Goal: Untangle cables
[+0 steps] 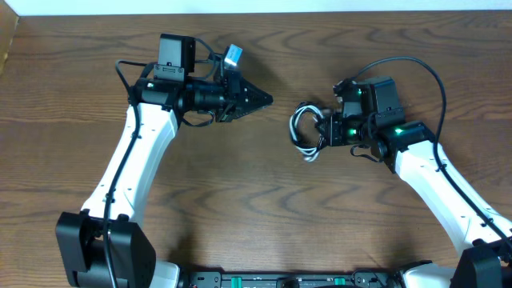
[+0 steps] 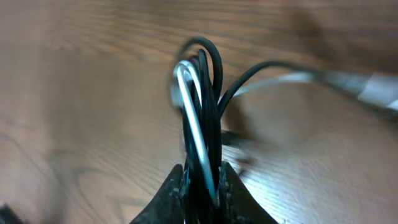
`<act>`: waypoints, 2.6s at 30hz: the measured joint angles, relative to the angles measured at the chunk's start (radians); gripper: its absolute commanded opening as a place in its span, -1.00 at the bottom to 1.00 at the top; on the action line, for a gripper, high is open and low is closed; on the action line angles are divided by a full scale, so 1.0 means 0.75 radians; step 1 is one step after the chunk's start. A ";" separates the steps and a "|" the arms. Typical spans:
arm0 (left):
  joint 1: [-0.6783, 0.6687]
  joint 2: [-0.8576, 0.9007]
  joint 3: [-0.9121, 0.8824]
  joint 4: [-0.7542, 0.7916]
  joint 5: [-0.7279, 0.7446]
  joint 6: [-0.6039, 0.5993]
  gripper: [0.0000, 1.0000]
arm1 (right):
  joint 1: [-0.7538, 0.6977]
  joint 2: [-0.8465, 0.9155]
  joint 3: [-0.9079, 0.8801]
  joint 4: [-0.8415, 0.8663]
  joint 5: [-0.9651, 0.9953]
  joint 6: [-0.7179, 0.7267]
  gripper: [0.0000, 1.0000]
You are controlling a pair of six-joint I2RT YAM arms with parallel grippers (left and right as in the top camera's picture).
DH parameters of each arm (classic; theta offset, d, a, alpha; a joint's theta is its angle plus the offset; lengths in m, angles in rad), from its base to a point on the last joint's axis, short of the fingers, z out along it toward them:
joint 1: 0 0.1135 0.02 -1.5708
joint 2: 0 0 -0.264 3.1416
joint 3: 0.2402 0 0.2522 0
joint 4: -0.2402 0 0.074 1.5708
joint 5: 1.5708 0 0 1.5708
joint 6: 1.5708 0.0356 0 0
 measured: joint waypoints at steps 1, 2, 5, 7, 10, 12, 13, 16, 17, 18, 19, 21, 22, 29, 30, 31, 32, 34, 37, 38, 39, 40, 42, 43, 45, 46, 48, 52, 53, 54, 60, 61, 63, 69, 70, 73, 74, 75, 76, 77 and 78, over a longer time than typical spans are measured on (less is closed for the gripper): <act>-0.001 0.000 0.000 -0.003 -0.011 -0.003 -0.85 | 0.000 0.000 0.000 -0.001 -0.014 -0.022 -0.87; -0.001 0.000 0.000 -0.015 -0.033 -0.005 -0.85 | 0.000 0.000 0.000 -0.002 -0.024 -0.036 -0.96; -0.006 0.000 0.001 -0.092 -0.145 -0.008 -0.85 | 0.000 0.000 0.001 -0.001 -0.046 -0.032 -0.98; -0.016 0.000 0.000 -0.141 -0.258 -0.011 -0.85 | 0.000 0.000 0.001 -0.004 -0.057 0.001 -0.98; -0.045 0.000 -0.005 -0.159 -0.390 -0.010 -0.85 | 0.000 0.000 0.001 -0.005 -0.065 0.054 -0.98; -0.066 0.000 -0.012 -0.162 -0.472 -0.010 -0.84 | -0.001 0.000 0.001 -0.006 -0.064 0.083 -0.98; -0.074 0.000 -0.016 -0.162 -0.499 -0.010 -0.83 | -0.001 0.000 0.001 -0.015 -0.060 0.105 -0.98; -0.094 0.000 -0.036 -0.162 -0.582 -0.013 -0.74 | 0.000 0.000 0.001 -0.064 -0.022 0.145 -0.98; -0.098 0.000 -0.043 -0.162 -0.608 -0.011 -0.71 | -0.001 0.000 0.001 -0.091 0.008 0.168 -0.98; -0.103 0.001 -0.049 -0.162 -0.626 -0.010 -0.69 | -0.001 0.000 0.001 -0.119 0.037 0.185 -0.98; -0.107 0.002 -0.054 -0.162 -0.643 -0.010 -0.68 | -0.001 0.000 0.001 -0.141 0.063 0.199 -0.98; -0.121 0.015 -0.055 -0.157 -0.666 -0.010 -0.67 | -0.002 0.002 0.001 -0.180 0.111 0.224 -0.98; -0.131 0.027 -0.055 -0.152 -0.675 -0.010 -0.66 | -0.006 0.005 0.001 -0.193 0.127 0.233 -0.98; -0.243 0.249 -0.059 -0.031 -0.712 0.010 -0.43 | -0.047 0.121 0.006 -0.232 0.189 0.263 -0.98; -0.263 0.286 -0.064 0.001 -0.714 0.012 -0.38 | -0.052 0.141 0.007 -0.235 0.191 0.264 -0.98; -0.280 0.315 -0.069 0.027 -0.714 0.014 -0.33 | -0.056 0.165 0.008 -0.240 0.194 0.268 -0.98; -0.296 0.341 -0.072 0.053 -0.711 0.013 -0.30 | -0.060 0.186 0.008 -0.244 0.194 0.268 -0.98; -0.327 0.390 -0.075 0.110 -0.701 0.017 -0.26 | -0.062 0.224 0.008 -0.245 0.191 0.268 -0.98; -0.358 0.434 -0.075 0.157 -0.691 0.019 -0.10 | -0.062 0.263 0.008 -0.247 0.182 0.268 -0.99; -0.363 0.444 -0.075 0.165 -0.686 0.015 -0.07 | -0.062 0.268 0.008 -0.247 0.181 0.268 -0.98; -0.366 0.456 -0.075 0.175 -0.684 0.008 -0.02 | -0.062 0.270 0.008 -0.247 0.180 0.268 -0.98; -0.369 0.468 -0.075 0.185 -0.685 0.002 0.00 | -0.062 0.271 0.008 -0.246 0.180 0.268 -0.98; -0.370 0.494 -0.075 0.191 -0.691 -0.012 0.02 | -0.062 0.271 0.008 -0.243 0.180 0.267 -0.94; -0.370 0.508 -0.075 0.193 -0.701 -0.019 0.03 | -0.062 0.271 0.008 -0.243 0.180 0.264 -0.87; -0.372 0.533 -0.075 0.218 -0.716 -0.032 0.03 | -0.062 0.271 0.008 -0.240 0.180 0.258 -0.61; -0.374 0.547 -0.075 0.237 -0.721 -0.036 0.03 | -0.062 0.271 0.008 -0.239 0.181 0.247 -0.41; -0.384 0.567 -0.076 0.284 -0.732 -0.034 0.04 | -0.062 0.271 0.008 -0.234 0.183 0.242 -0.05; -0.435 0.593 -0.077 0.396 -0.754 -0.003 0.04 | -0.062 0.271 0.008 -0.225 0.179 0.218 0.18; -0.456 0.595 -0.077 0.409 -0.772 0.003 0.04 | -0.062 0.271 0.008 -0.223 0.179 0.214 0.20; -0.482 0.595 -0.077 0.416 -0.800 0.007 0.04 | -0.062 0.271 0.008 -0.224 0.179 0.211 0.22; -0.578 0.591 -0.070 0.435 -0.961 0.012 0.02 | -0.062 0.271 0.008 -0.224 0.179 0.212 0.29; -0.594 0.589 -0.067 0.435 -0.997 0.012 0.02 | -0.062 0.271 0.008 -0.224 0.179 0.212 0.29; -0.624 0.585 -0.064 0.434 -1.079 0.016 -0.04 | -0.062 0.271 0.008 -0.224 0.179 0.212 0.30; -0.708 0.579 -0.059 0.423 -1.343 0.032 -0.07 | -0.065 0.271 0.008 -0.234 0.179 0.212 0.32; -0.722 0.579 -0.059 0.423 -1.392 0.035 -0.07 | -0.070 0.271 0.008 -0.238 0.178 0.212 0.33; -0.740 0.579 -0.059 0.422 -1.488 0.036 -0.08 | -0.088 0.271 0.008 -0.245 0.178 0.212 0.33; -0.742 0.579 -0.059 0.421 -1.506 0.036 -0.10 | -0.094 0.271 0.008 -0.248 0.178 0.212 0.33; -0.743 0.579 -0.060 0.419 -1.521 0.036 -0.15 | -0.100 0.271 0.008 -0.250 0.179 0.212 0.33; -0.743 0.579 -0.060 0.419 -1.535 0.036 -0.16 | -0.105 0.271 0.008 -0.254 0.178 0.212 0.33; -0.743 0.579 -0.065 0.421 -1.549 0.039 -0.16 | -0.113 0.271 0.008 -0.257 0.178 0.212 0.33; -0.743 0.579 -0.069 0.424 -1.557 0.036 -0.17 | -0.119 0.271 0.008 -0.259 0.179 0.212 0.33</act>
